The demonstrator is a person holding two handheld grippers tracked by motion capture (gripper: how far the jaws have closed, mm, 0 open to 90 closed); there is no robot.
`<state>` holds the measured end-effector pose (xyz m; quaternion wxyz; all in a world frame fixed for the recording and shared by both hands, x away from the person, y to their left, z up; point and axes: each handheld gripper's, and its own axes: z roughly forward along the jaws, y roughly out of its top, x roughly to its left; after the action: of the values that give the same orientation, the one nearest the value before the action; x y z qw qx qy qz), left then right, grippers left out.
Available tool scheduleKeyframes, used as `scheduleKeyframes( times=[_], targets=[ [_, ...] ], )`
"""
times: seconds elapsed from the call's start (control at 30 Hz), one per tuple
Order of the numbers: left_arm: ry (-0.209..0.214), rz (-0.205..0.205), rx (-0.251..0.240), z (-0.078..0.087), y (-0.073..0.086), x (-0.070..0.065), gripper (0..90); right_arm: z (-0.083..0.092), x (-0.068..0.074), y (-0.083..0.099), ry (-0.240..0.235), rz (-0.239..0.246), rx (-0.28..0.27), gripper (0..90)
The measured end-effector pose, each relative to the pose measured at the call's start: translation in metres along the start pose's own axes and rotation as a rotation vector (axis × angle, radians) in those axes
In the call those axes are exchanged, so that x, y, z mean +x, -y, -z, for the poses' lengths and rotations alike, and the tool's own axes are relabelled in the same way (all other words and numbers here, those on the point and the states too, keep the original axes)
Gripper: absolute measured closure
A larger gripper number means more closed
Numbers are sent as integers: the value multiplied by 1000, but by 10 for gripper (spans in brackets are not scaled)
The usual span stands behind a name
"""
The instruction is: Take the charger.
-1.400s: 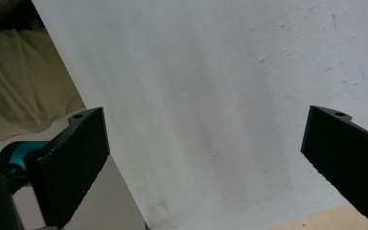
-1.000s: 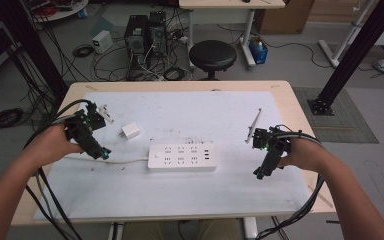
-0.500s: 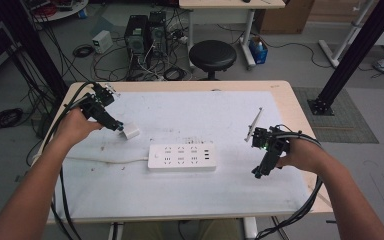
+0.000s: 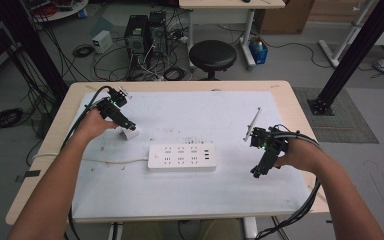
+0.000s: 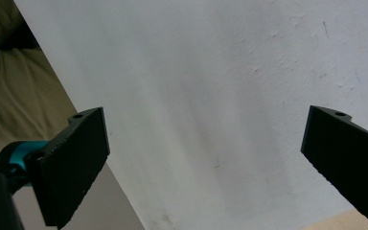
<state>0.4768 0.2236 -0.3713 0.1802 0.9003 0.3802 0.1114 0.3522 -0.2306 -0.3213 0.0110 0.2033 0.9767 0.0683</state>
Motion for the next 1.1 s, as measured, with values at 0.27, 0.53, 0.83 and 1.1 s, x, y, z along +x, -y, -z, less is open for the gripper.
scheduleKeyframes(
  times=[0.27, 0.53, 0.83, 1.1],
  targets=[
    [38, 6, 22, -36, 7, 3, 96, -1, -1, 4, -5, -18, -2, 19],
    [94, 24, 44, -51, 9, 7, 191, -2, -3, 5, -5, -26, 2, 19],
    [74, 15, 19, -47, 14, 8, 338, -2, -3, 4, -2, -26, 11, 19],
    [53, 16, -25, -36, 21, 9, 425, -2, -2, 5, 10, -31, 7, 19]
  ],
)
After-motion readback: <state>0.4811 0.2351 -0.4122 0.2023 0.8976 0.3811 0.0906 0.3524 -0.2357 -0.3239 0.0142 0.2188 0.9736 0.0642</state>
